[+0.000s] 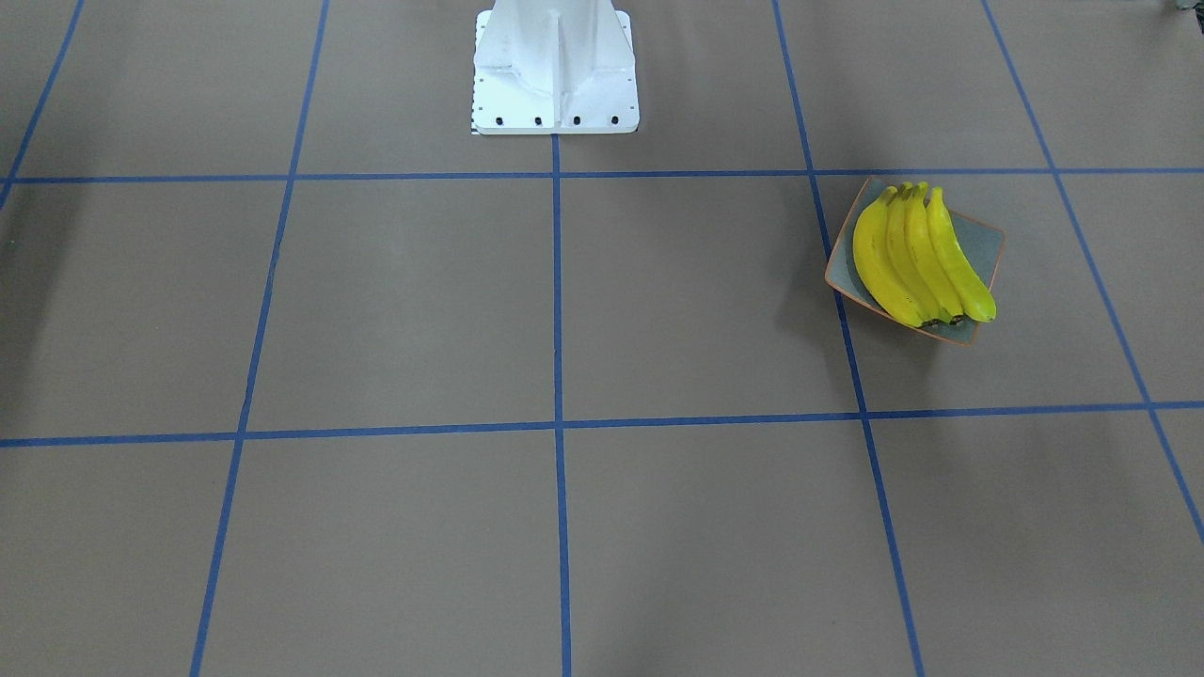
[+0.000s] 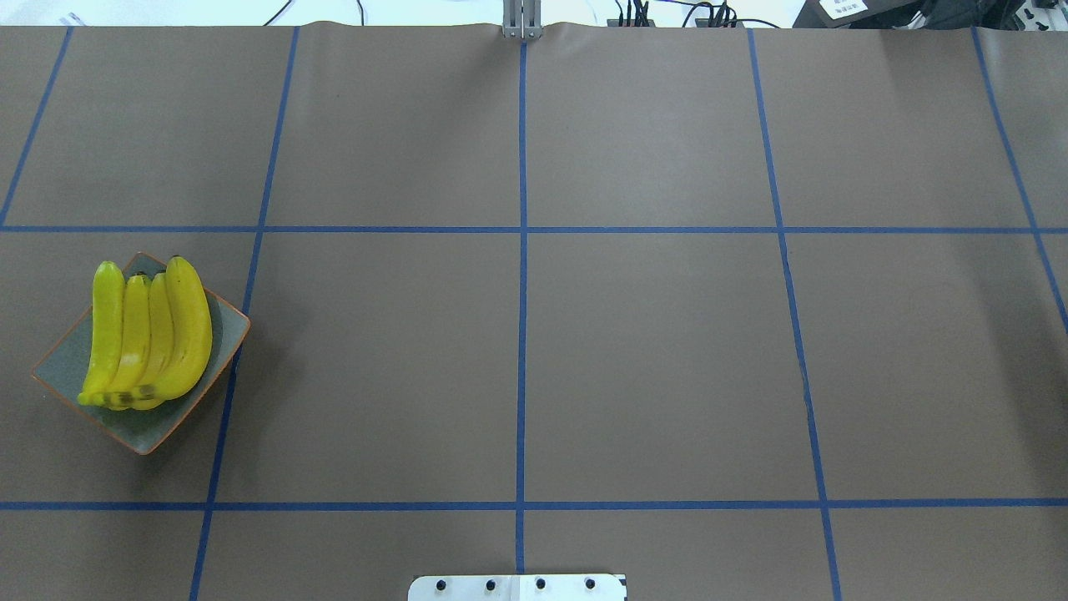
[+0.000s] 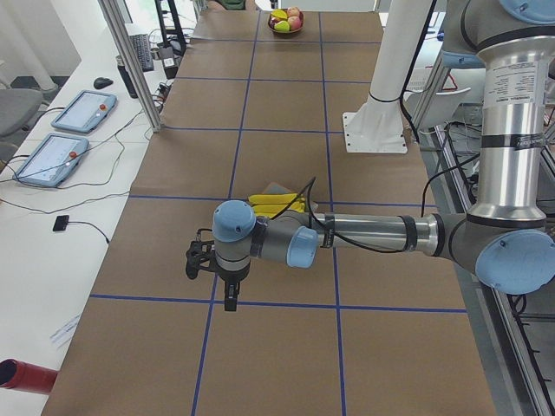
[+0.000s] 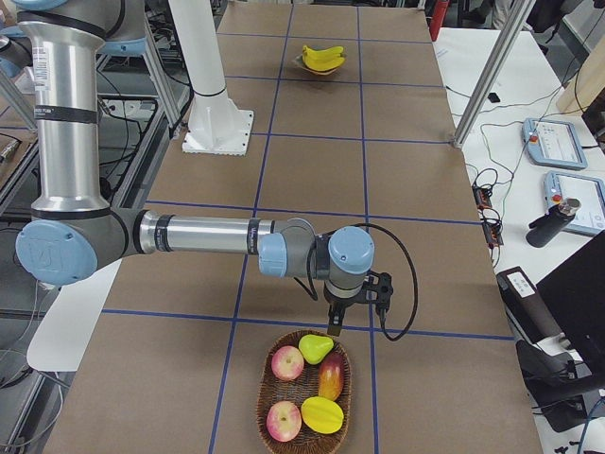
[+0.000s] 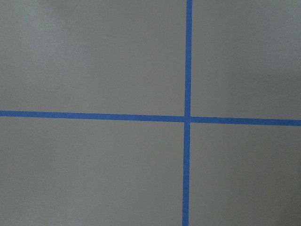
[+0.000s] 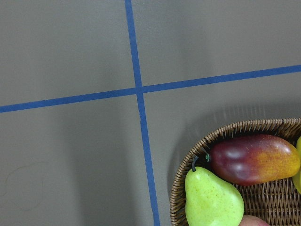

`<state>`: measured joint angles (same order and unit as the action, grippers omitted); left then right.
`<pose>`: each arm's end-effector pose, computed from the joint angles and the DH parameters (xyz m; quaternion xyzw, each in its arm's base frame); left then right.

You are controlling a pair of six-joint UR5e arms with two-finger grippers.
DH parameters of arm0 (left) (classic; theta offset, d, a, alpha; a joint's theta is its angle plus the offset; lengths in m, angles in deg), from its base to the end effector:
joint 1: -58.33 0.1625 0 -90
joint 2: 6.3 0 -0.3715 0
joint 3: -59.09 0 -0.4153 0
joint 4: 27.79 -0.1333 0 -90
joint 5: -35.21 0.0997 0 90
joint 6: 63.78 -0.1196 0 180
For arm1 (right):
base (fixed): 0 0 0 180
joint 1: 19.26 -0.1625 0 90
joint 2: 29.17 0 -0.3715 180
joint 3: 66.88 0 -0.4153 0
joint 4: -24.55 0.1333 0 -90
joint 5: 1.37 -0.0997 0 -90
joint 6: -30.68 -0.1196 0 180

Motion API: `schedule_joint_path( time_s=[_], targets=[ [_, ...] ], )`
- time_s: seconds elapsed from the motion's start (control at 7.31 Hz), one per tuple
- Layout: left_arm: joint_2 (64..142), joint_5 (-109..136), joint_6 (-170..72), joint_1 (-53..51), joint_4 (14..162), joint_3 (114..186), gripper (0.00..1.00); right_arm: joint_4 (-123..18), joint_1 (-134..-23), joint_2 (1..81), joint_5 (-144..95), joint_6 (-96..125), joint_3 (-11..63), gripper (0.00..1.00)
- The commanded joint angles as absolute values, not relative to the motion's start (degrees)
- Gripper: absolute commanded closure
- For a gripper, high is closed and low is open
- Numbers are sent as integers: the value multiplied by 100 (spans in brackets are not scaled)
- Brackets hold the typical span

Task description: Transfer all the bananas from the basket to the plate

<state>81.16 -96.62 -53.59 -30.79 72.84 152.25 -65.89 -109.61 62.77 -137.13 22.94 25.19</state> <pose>-0.0456 -0.5147 0.5971 0.0569 0.3624 -0.0406 0.9294 0.0507 -0.5017 0.6168 -0.0275 -0.3878 0.0660 0.9189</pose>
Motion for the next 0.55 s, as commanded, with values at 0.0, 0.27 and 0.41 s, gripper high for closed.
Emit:
schedule_joint_path(
  time_s=[0.0,0.27,0.41],
  targets=[
    [8115,-9663,-5359,-3079,7284,15217,0,-6589,-10961,6286,-13716,2295,2523,0],
    [8115,-9672,-5359,-3070,7275,15208,0,-6589,-10961,6286,-13707,2295,2514,0],
    [8115,-9689,-5359,-3070,7275,15217,0,-6581,-10961,6294,-13699,2295,2514,0]
  ],
)
